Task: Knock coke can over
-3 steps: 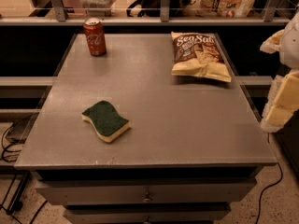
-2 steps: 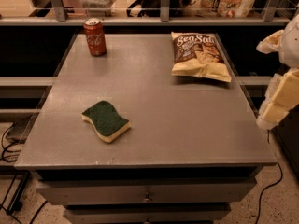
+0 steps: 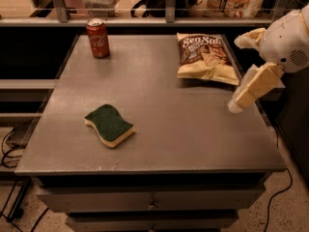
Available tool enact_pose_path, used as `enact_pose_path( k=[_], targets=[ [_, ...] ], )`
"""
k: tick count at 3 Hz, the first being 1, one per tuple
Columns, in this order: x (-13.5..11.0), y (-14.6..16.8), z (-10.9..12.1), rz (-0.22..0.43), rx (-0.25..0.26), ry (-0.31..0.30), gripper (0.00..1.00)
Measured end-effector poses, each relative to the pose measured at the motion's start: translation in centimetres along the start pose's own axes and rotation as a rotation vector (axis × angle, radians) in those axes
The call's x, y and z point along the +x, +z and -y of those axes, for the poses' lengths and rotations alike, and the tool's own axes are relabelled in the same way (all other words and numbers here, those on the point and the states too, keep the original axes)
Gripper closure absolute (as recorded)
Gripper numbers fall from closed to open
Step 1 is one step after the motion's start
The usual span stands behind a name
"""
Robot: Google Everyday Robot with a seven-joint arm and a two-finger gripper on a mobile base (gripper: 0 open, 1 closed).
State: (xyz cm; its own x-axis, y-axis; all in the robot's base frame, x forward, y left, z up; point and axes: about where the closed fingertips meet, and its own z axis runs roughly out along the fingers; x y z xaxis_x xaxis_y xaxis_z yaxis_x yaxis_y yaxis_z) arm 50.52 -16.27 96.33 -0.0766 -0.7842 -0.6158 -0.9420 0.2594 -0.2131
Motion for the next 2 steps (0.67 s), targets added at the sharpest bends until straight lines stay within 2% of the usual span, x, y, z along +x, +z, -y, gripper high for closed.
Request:
enact_pose_path(
  k=[1,2],
  targets=[
    [0.0,0.0,0.0,-0.001,0.000,0.000,0.00],
    [-2.7,2.7,1.1,0.112,0.016,0.025,0.00]
  ],
)
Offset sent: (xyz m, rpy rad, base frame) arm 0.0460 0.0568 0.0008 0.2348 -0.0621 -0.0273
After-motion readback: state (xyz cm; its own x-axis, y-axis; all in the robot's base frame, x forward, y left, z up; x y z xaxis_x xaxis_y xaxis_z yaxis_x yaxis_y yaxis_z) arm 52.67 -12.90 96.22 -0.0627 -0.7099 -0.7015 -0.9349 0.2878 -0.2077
